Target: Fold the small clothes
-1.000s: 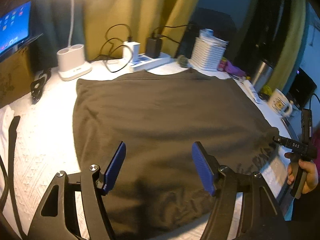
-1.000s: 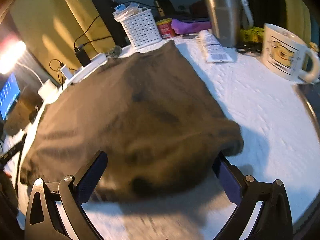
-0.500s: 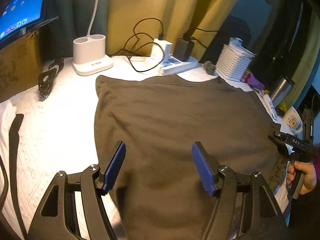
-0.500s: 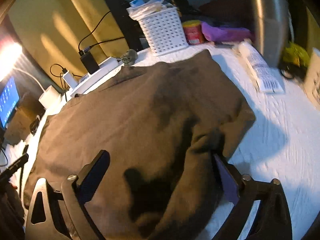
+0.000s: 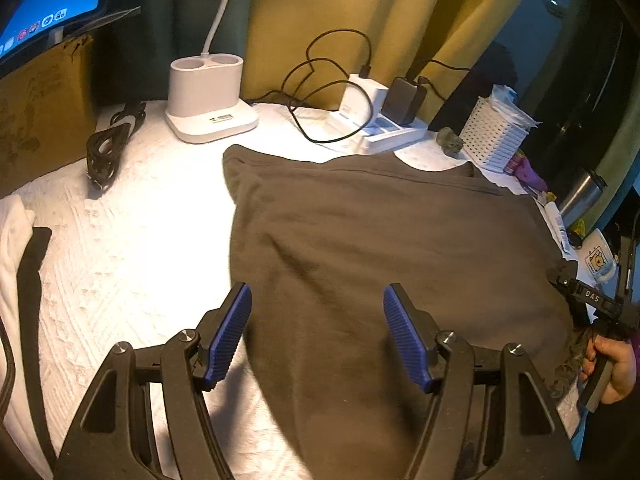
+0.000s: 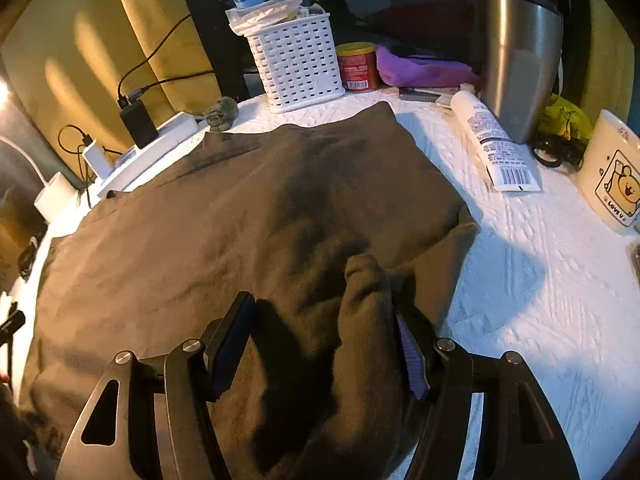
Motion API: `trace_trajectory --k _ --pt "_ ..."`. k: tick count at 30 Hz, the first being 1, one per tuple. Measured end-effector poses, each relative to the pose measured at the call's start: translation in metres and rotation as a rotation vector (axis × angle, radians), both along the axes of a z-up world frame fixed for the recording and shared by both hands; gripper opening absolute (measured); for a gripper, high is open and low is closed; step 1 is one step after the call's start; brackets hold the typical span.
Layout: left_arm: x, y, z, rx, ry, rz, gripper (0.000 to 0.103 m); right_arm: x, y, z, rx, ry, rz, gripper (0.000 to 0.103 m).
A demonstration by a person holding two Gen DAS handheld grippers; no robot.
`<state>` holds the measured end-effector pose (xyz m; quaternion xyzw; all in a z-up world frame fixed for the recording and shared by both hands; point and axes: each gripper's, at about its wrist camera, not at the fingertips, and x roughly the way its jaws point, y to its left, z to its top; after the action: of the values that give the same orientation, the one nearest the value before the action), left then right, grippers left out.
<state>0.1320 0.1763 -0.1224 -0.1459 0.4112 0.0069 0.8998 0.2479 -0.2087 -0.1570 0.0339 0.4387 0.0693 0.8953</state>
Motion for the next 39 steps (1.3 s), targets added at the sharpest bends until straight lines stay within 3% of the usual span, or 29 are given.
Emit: trace_trajectory --k 3,4,5,6,8,14,20,27,33,39 --pt "0.002 0.005 0.000 0.001 -0.002 -0.009 0.069 0.003 0.012 -0.002 0.003 -0.015 0.039 0.064" --pt "0.002 0.006 0.001 -0.001 -0.003 -0.011 0.069 0.004 0.016 -0.002 -0.008 -0.025 0.047 0.044" --pt "0.002 0.007 0.001 -0.006 -0.005 -0.014 0.069 0.005 0.019 -0.002 -0.041 -0.032 0.040 0.032" --pt "0.001 0.009 0.001 -0.009 -0.007 -0.015 0.069 0.006 0.020 -0.002 -0.043 -0.034 0.041 0.024" --pt "0.000 0.011 0.003 -0.015 -0.014 -0.016 0.069 0.009 0.022 -0.001 -0.018 -0.019 0.052 0.017" --pt "-0.007 0.019 0.006 -0.031 -0.030 -0.008 0.069 0.003 0.038 0.022 -0.041 -0.068 0.085 0.014" --pt "-0.021 0.031 0.010 -0.043 -0.052 0.008 0.069 -0.015 0.088 0.058 -0.075 -0.160 0.201 0.013" --pt "-0.039 0.041 0.010 -0.063 -0.069 0.026 0.069 -0.039 0.155 0.076 -0.094 -0.209 0.358 0.013" --pt "-0.052 0.047 0.014 -0.078 -0.083 0.037 0.069 -0.064 0.205 0.071 -0.105 -0.204 0.485 0.013" --pt "-0.062 0.051 0.017 -0.083 -0.091 0.048 0.069 -0.088 0.253 0.043 -0.135 -0.152 0.617 0.013"
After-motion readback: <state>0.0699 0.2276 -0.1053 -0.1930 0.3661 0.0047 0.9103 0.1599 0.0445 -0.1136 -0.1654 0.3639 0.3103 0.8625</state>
